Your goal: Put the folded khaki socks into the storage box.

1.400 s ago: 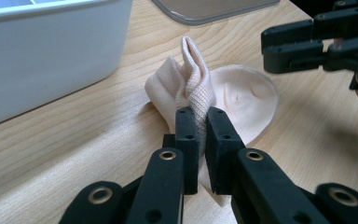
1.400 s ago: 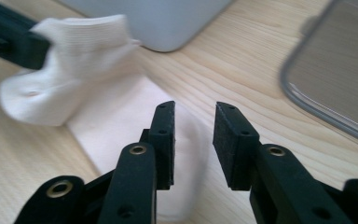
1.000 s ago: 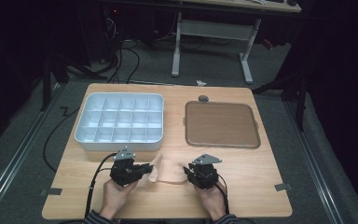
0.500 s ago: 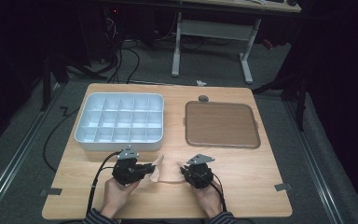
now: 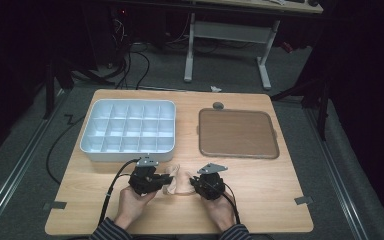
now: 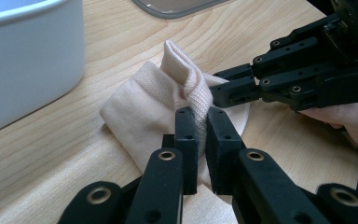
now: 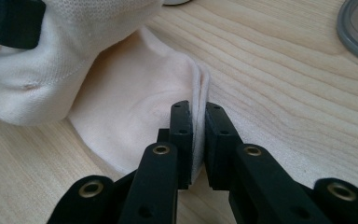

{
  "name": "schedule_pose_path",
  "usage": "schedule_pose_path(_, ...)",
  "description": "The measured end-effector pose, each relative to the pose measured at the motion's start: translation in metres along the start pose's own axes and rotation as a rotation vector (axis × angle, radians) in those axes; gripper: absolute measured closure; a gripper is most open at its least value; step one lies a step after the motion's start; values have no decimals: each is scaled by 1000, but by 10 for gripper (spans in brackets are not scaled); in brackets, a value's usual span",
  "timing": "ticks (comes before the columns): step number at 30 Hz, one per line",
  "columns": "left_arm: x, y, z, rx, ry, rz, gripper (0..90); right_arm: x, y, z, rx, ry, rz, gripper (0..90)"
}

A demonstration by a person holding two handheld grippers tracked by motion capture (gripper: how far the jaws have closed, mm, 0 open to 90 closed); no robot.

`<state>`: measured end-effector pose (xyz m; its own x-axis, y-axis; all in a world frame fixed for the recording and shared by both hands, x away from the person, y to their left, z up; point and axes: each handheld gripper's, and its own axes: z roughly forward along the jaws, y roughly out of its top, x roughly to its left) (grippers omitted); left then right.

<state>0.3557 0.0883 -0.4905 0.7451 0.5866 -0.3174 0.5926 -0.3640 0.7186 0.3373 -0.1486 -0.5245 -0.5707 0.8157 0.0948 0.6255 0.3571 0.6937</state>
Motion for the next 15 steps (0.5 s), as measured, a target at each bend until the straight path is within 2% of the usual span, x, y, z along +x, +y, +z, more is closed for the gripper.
schedule_pose_path(8, -5, 5, 6, 22, 1, 28, 842, 1, 1, 1, 3, -7, -17, 831)
schedule_pose_path(15, -11, 9, 18, 49, 4, 50, 839, 1, 0, 2, -2, -1, -10, 830)
